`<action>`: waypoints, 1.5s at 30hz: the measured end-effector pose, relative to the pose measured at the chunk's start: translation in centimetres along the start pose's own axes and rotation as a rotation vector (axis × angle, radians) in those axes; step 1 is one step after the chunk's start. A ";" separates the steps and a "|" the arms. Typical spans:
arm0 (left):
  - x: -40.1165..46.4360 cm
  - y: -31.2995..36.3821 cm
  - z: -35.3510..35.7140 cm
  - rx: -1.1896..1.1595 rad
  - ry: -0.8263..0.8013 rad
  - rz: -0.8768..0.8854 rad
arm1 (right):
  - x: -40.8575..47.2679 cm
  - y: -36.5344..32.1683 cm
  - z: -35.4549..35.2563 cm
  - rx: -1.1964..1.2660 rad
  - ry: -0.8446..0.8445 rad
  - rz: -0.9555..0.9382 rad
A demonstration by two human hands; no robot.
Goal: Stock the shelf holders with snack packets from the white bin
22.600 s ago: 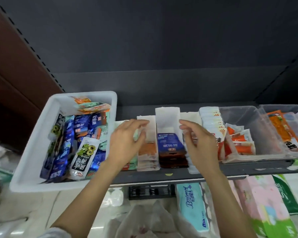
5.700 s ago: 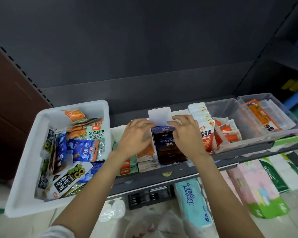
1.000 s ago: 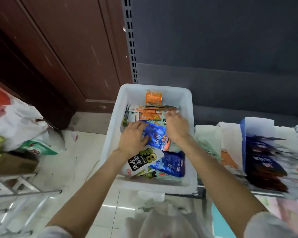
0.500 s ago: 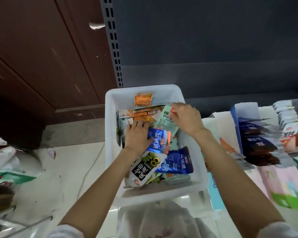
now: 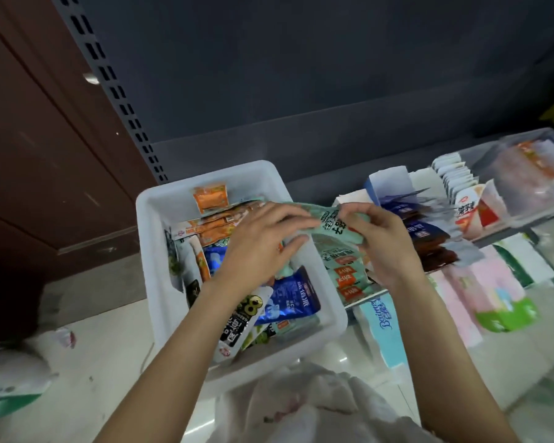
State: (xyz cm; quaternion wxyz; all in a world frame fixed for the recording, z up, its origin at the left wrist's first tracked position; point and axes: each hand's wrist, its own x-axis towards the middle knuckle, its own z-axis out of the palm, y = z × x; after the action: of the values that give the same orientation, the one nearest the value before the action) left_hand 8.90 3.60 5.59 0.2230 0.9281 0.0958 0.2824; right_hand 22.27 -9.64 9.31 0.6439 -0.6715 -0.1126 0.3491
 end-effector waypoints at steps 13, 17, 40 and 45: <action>5.1 1.0 6.9 -0.268 -0.020 -0.309 | 2.4 1.5 -7.3 -0.070 0.018 -0.218; 3.0 -0.2 8.3 -0.049 -0.064 -0.278 | 3.8 4.6 -7.2 -0.383 0.038 -0.290; -9.6 -2.8 4.5 0.263 -0.124 -0.801 | 4.8 9.0 9.8 -1.492 -0.482 -0.648; -8.9 -4.7 5.3 0.333 -0.347 -0.753 | 6.8 10.3 11.4 -1.713 -0.470 -0.475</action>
State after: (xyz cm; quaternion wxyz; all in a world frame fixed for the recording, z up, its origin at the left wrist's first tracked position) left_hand 4.32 3.17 -4.80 0.1704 0.8855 0.4322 0.0023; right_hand 17.16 1.96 -1.79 -0.0582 -0.7901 -0.5957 0.1323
